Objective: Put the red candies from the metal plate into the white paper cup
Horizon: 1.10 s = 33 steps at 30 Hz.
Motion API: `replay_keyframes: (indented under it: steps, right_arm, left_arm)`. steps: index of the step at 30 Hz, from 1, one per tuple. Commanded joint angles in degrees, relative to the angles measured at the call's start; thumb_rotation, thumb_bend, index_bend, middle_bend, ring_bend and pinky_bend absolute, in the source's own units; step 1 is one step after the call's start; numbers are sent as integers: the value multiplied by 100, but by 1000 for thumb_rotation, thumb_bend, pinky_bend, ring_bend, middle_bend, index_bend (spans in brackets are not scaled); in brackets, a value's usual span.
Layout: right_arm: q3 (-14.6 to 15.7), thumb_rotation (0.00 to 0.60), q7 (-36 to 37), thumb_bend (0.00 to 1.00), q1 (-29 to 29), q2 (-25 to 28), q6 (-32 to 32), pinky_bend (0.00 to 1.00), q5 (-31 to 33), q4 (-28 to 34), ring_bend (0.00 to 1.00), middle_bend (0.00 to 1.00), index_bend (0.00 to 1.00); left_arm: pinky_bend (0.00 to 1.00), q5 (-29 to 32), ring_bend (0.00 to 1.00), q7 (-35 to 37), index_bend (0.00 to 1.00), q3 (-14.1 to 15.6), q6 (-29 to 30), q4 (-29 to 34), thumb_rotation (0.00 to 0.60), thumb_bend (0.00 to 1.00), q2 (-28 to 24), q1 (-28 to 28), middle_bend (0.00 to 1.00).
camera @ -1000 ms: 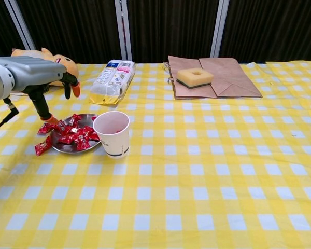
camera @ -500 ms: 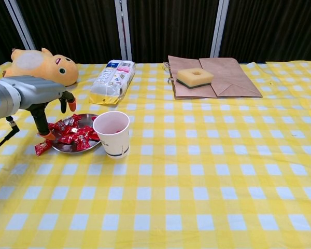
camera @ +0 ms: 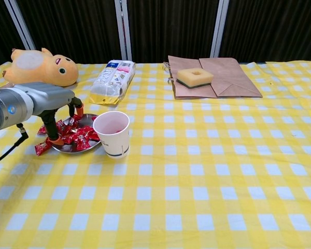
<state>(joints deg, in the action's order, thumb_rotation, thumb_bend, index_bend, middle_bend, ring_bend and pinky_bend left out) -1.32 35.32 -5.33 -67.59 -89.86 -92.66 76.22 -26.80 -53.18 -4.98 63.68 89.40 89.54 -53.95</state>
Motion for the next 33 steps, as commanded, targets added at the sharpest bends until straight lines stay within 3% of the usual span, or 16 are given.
replay_keyframes:
  steps: [1, 15, 33]
  right_arm:
    - [-1, 600, 0, 424, 1, 5, -3, 0, 0, 9, 0, 0, 0]
    - [4, 600, 5, 424, 2, 8, 4, 0, 1, 10, 0, 0, 0]
    - [-1, 600, 18, 424, 7, 4, 1, 0, 10, -4, 0, 0, 0]
  left_arm:
    - [936, 15, 922, -41, 243, -3, 20, -25, 600, 192, 29, -13, 233]
    - [936, 29, 922, -70, 195, -25, 37, -100, 600, 192, 58, 23, 201]
    - [936, 22, 922, -151, 309, -45, -48, -290, 600, 231, 247, 0, 262]
